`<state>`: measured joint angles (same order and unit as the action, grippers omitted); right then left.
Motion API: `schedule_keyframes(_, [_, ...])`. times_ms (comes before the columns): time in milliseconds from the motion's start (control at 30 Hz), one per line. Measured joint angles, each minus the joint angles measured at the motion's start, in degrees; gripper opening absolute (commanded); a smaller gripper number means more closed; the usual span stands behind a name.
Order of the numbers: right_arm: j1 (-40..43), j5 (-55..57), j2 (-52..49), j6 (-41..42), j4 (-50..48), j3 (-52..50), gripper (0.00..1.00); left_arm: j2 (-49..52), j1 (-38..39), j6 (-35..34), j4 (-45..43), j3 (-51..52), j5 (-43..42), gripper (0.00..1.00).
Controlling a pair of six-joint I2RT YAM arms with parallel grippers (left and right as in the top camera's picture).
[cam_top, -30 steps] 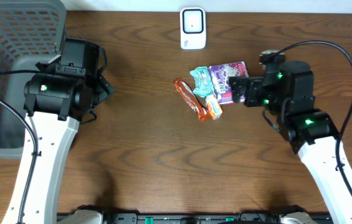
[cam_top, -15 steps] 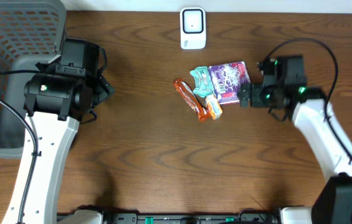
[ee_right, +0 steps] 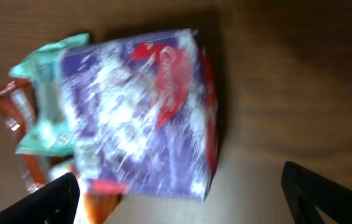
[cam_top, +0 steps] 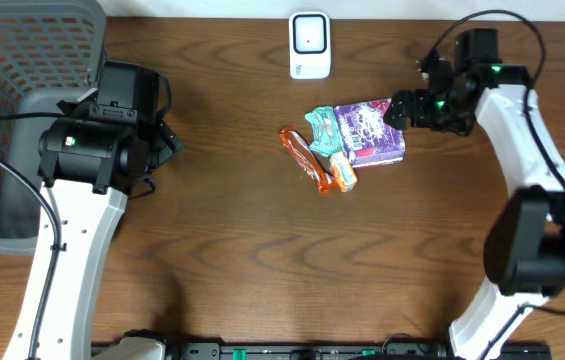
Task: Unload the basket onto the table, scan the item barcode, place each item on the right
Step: 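Lift the purple pack up and to the right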
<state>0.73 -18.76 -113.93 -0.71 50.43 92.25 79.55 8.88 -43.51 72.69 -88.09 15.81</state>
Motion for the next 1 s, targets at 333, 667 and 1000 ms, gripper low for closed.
schedule_keyframes(333, [0.76, -10.08, -7.45, -2.51, -7.3, 0.0, 0.99, 0.0, 0.0, 0.0, 0.02, 0.0, 0.0, 0.98])
schedule_keyframes(667, [2.54, -20.52, -14.38, -5.2, -6.75, 0.07, 0.33, 0.0, 0.0, 0.0, 0.02, 0.0, 0.0, 0.98])
schedule_keyframes(1000, [2.1, -6.16, -8.37, 0.33, 4.07, 3.48, 0.01, 0.0, 0.0, 0.0, 0.02, 0.0, 0.0, 0.98])
